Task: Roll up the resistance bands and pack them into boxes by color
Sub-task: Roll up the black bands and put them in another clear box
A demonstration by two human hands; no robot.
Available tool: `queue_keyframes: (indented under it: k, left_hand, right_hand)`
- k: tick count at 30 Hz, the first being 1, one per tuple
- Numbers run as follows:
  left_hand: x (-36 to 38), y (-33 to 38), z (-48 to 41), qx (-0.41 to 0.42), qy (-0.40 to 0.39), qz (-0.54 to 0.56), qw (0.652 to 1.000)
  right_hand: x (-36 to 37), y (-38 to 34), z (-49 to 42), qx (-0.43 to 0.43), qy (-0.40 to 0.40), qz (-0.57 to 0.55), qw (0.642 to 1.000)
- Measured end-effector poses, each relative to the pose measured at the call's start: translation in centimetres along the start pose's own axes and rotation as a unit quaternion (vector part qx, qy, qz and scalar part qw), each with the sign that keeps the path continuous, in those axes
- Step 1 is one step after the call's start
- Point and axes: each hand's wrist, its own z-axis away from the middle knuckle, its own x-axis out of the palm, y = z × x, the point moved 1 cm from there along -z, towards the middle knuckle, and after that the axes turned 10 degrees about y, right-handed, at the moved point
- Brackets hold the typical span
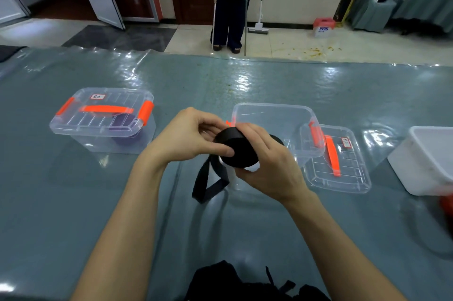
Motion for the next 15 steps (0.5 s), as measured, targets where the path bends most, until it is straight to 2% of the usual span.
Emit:
queue_keyframes:
  k: [3, 5, 7, 8, 11, 15]
  left_hand:
    - [1.1, -1.5, 0.7, -0.011, 0.026, 0.063, 0.998]
    - [1.6, -2.2, 0.9, -0.011, 0.054, 0.074, 0.996]
    - [1.5, -2.3, 0.8, -0.005, 0.064, 0.016, 0.998]
    - [1.2, -2.1, 0.7, -0.001, 0.064, -0.040, 0.997]
    - [0.4, -1.2, 0.5, 0.024, 0.035, -0.202, 0.978]
    - [0.6, 0.0, 0.4, 0.074, 0.005, -0.278, 0.958]
  right_hand:
    - [0.1, 0.5, 0.1, 0.033, 0.033, 0.001, 0.999]
    - [0.1, 0.7, 0.1, 0.081, -0.036, -0.010, 0.996]
    - [-0.4, 1.3, 0.0, 0.145, -0.142, -0.029, 0.979]
    - [-0.7, 1.6, -0.1, 0.152, -0.169, -0.024, 0.974]
    - [-1.2, 2.2, -0.9, 0.124, -0.175, 0.012, 0.977]
    - [-0.2, 1.8, -1.3, 0.165, -0.188, -0.022, 0.968]
